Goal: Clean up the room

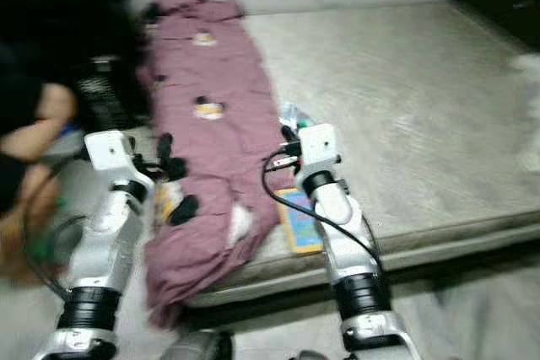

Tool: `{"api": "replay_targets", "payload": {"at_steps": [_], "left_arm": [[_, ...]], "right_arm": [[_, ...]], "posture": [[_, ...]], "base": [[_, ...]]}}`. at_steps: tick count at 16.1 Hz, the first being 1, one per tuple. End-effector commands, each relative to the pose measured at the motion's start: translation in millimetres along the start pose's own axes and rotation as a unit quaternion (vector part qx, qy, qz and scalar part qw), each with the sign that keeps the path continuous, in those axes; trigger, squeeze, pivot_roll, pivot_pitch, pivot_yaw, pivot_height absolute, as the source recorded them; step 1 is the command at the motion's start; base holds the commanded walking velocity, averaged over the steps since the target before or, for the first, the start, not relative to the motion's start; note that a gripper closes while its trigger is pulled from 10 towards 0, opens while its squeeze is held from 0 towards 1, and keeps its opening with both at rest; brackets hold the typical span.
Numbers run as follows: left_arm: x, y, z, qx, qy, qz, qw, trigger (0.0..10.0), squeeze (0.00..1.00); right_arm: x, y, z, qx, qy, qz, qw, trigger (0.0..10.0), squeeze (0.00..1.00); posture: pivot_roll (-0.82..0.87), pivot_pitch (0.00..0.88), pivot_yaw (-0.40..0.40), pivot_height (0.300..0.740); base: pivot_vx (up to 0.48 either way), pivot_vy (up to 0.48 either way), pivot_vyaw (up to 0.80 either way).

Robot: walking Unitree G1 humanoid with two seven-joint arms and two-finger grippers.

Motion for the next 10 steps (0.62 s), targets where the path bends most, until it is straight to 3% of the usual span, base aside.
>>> {"api": "replay_targets", "payload": {"at_steps": [1, 10], "left_arm": [[-3.2, 0.1, 0.1, 0.001, -0.004, -0.009, 1.000, 10.0, 0.00], [-1.7, 0.4, -2.4, 0.002, -0.007, -0.002, 1.000, 10.0, 0.00]], "right_arm": [[-0.6, -0.7, 4.1, -0.008, 0.004, 0.003, 1.000, 10.0, 0.00], [5.8, -1.9, 6.1, -0.019, 0.001, 0.027, 0.999, 10.0, 0.00]], "posture": [[0.02, 0.000, 0.004, 0.740], [0.02, 0.000, 0.000, 0.740]], "base": [[0.000, 0.000, 0.80], [0.000, 0.000, 0.80]]}}
Point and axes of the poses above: a point about 5 cm out from each wrist's last joint towards the gripper, its own y axis pointing back from the gripper into the wrist, its own z axis along the axis of the wrist's last joint, x = y × z, the point moved 3 cm from there along -y, pointing out of the wrist towards the gripper, and after that the axes turned 1 degree about y, right-handed, at the moved point
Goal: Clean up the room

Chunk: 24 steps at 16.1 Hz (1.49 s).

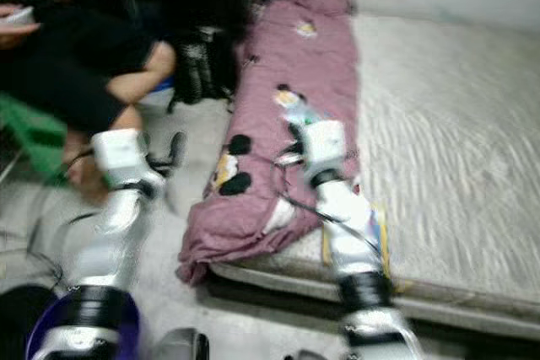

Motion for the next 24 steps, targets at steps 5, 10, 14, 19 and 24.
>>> {"api": "replay_targets", "payload": {"at_steps": [5, 10, 14, 19, 24], "left_arm": [[-7.0, -2.1, 2, -0.002, 0.004, -0.003, 1.000, 10.0, 0.00], [-6.4, -3.7, 2, -0.002, 0.005, 0.000, 1.000, 10.0, 0.00], [-4.8, -3.9, 2, -0.001, 0.005, 0.006, 1.000, 10.0, 0.00], [30.7, 4.9, 3, -0.010, -0.043, 0.071, 0.997, 10.0, 0.00], [29.1, 10.5, 3, -0.023, -0.033, 0.080, 0.996, 10.0, 0.00]], "right_arm": [[-6.7, 0.5, 2, -0.004, 0.005, -0.001, 1.000, 10.0, 0.00], [-5.2, -0.7, 3, -0.008, 0.003, 0.004, 1.000, 10.0, 0.00], [-3.4, -1.1, 4, -0.011, -0.003, 0.010, 1.000, 10.0, 0.00], [-3.3, -0.4, 2, -0.012, -0.006, 0.011, 1.000, 10.0, 0.00], [6.5, -9.6, 2, -0.015, -0.018, 0.034, 0.999, 10.0, 0.00]], "posture": [[0.02, 0.000, 0.000, 0.740], [0.02, 0.000, 0.000, 0.740], [0.02, 0.000, 0.001, 0.740], [0.04, 0.000, -0.006, 0.740], [0.10, 0.000, -0.063, 0.740]], "base": [[0.000, 0.000, 0.80], [0.000, 0.000, 0.80], [0.000, 0.000, 0.79], [0.000, 0.000, 0.79], [0.000, 0.000, 0.62]]}}
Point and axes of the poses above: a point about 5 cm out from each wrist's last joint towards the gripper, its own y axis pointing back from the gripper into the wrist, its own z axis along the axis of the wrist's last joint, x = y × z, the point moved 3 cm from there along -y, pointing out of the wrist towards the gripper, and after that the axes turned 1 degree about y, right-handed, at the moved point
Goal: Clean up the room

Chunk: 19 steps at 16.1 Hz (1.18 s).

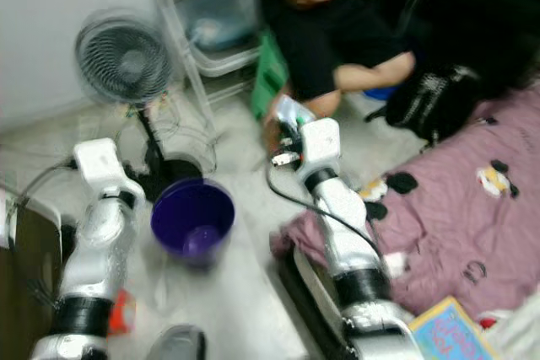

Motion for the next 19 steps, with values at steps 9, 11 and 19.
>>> {"api": "replay_targets", "payload": {"at_steps": [9, 11, 19], "left_arm": [[-17.6, -0.3, 2, -0.005, 0.035, -0.020, 0.999, 10.0, 0.00], [-21.8, -0.7, 2, -0.003, 0.045, -0.037, 0.998, 10.0, 0.00], [-14.8, 1.7, -9, 0.026, 0.048, -0.038, 0.998, 10.0, 0.00]], "right_arm": [[-4.2, 1.8, 3, 0.000, 0.100, -0.003, 0.995, 10.0, 0.00], [-12.3, 5.8, 1, 0.014, 0.118, -0.026, 0.993, 10.0, 0.00], [-3.8, 3.8, 0, 0.008, 0.078, -0.038, 0.996, 10.0, 0.00]], "posture": [[0.03, 0.000, -0.042, 0.740], [0.02, 0.000, -0.023, 0.740], [0.02, 0.000, -0.035, 0.740]], "base": [[0.000, 0.000, 0.00], [0.000, 0.000, 0.00], [0.000, 0.000, 0.59]]}}
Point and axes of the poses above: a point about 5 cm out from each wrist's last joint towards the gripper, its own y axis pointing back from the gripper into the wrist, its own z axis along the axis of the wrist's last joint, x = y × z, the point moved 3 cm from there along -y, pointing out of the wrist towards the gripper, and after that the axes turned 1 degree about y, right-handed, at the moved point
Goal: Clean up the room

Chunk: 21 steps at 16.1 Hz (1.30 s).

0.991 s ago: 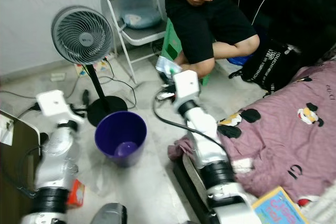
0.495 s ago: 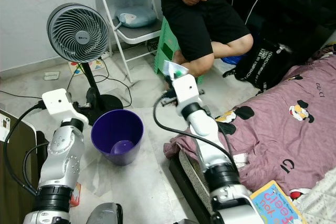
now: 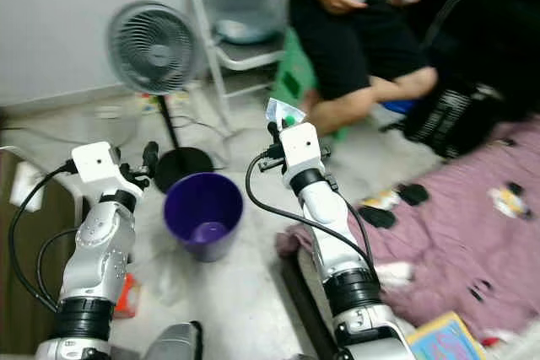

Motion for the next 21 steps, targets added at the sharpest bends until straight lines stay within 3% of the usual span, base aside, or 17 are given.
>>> {"api": "replay_targets", "payload": {"at_steps": [1, 11, 17, 21], "left_arm": [[0.5, 0.9, -7, 0.019, 0.004, -0.001, 1.000, 10.0, 0.00], [-11.6, -8.0, 4, -0.003, 0.004, -0.017, 1.000, 10.0, 0.00], [-17.3, -8.1, 6, -0.010, 0.009, -0.042, 0.999, 10.0, 0.00], [-19.9, -6.5, 4, -0.007, 0.010, -0.052, 0.999, 10.0, 0.00]], "right_arm": [[0.1, -4.6, 6, -0.006, -0.003, 0.000, 1.000, 10.0, 0.00], [-2.1, -9.4, 10, -0.014, 0.021, 0.005, 1.000, 10.0, 0.00], [-2.7, -10.0, 10, -0.015, 0.015, 0.001, 1.000, 10.0, 0.00], [-1.5, -8.9, 11, -0.020, 0.015, 0.001, 1.000, 10.0, 0.00]], "posture": [[0.02, 0.000, -0.034, 0.740], [0.02, 0.000, -0.045, 0.740], [0.02, 0.000, -0.034, 0.740], [0.01, 0.000, -0.025, 0.740]], "base": [[0.000, 0.000, 0.80], [0.000, 0.000, 0.73], [0.000, 0.000, 0.00], [0.127, 0.000, 0.53]]}}
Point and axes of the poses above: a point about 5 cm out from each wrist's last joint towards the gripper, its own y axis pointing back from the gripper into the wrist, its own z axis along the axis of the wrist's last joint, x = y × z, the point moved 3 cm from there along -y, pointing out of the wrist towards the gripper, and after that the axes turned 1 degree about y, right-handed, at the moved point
